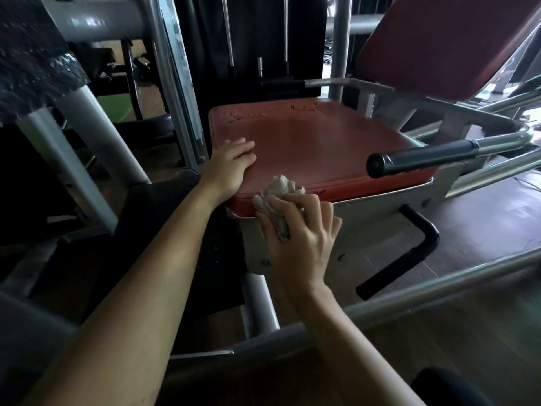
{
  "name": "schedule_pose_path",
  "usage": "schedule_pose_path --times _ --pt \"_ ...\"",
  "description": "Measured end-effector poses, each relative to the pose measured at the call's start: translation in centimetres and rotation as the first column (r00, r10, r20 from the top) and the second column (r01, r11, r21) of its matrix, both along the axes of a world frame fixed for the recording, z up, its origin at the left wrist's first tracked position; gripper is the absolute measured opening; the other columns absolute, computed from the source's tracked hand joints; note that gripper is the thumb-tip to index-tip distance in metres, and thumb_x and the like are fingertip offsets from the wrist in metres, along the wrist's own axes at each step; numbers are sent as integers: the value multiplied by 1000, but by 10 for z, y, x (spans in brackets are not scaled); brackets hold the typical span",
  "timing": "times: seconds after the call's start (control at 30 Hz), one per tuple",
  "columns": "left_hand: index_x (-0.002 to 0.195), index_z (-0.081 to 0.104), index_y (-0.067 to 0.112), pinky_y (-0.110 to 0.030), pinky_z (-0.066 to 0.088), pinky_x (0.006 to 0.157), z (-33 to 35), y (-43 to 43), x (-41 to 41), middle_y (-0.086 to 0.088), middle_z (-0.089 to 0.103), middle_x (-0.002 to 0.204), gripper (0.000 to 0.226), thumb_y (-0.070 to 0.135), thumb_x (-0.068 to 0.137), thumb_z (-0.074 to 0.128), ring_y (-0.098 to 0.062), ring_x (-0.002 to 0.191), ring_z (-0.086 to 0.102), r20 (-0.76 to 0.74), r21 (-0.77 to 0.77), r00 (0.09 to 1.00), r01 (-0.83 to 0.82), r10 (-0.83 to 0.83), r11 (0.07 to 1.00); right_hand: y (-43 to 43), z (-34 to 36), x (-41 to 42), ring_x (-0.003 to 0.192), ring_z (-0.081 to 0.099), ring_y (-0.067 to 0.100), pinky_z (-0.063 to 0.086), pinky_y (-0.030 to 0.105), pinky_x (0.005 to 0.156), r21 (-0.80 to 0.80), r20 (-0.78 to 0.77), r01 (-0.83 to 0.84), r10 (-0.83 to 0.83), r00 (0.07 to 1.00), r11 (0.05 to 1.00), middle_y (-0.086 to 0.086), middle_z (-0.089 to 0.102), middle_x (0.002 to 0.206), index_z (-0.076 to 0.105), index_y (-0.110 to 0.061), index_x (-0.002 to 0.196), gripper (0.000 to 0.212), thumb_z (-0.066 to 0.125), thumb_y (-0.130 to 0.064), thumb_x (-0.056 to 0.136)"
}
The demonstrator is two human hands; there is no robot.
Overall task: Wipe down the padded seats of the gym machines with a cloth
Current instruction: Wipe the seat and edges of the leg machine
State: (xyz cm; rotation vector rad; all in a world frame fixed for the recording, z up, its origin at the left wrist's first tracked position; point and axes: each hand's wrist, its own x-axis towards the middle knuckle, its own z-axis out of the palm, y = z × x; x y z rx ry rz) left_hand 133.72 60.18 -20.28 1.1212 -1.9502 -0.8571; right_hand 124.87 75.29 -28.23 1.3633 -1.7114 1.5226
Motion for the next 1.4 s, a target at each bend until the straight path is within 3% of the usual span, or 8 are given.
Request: schedule_pose_path --times 0.17,0.33,0.5,0.83,1.0,1.17,1.3,1.4 --pt "144 54 22 -35 4 124 0 0 0 6 35 161 40 24 105 50 -12 154 12 10 -15 1000 1 -1 1000 0 -3 -16 91 54 19 43 42 76 -50 187 78 -67 980 996 -6 64 99 77 -26 95 25 75 -48 84" --pt "144 54 22 -41 0 126 2 2 1 6 35 161 39 24 105 49 -12 154 11 4 -9 1000 -1 1 1000 1 -14 -8 85 56 25 41 43 72 -15 -37 5 -6 999 1000 -4 65 96 77 -26 91 16 83 -38 81" --pt "145 53 22 -42 -3 126 2 4 1 6 34 161 40 23 106 47 -12 155 9 15 -13 1000 5 -5 1000 -3 -10 -8 85 51 21 43 46 72 -25 288 165 -151 946 986 -2 59 89 72 -21 81 19 80 -38 82" --pt "144 53 20 -43 -3 126 0 5 2 5 35 161 39 20 107 44 -12 155 10 -7 -20 1000 3 -4 1000 1 -6 2 85 50 19 41 43 72 32 144 27 -32 989 999 -6 54 88 71 -25 82 14 81 -34 85" --pt "145 53 20 -42 -2 126 3 7 2 5 36 161 39 20 107 45 -13 155 10 -2 -15 1000 1 -1 1000 3 -8 8 80 53 23 41 45 69 71 -62 -27 31 998 997 -3 57 85 73 -26 79 14 77 -35 89" --pt "151 45 19 -40 0 127 3 8 3 7 32 162 44 23 107 43 -12 155 8 25 -4 1000 5 -5 1000 1 -6 -1 82 51 19 41 45 70 4 156 47 -47 987 999 -5 56 87 73 -24 79 16 78 -37 88" --pt "149 48 20 -36 1 126 2 7 2 8 34 162 42 23 107 45 -11 155 9 12 9 1000 14 -14 1000 4 -7 -21 82 50 21 40 42 71 13 76 40 -41 996 999 -3 55 86 71 -22 79 17 78 -35 87" --pt "148 49 21 -33 1 124 1 6 1 9 34 161 41 23 107 44 -9 155 10 10 6 1000 13 -13 1000 4 -1 -48 87 50 20 38 39 76 -23 280 114 -103 955 993 -3 55 89 71 -21 82 20 74 -39 89"
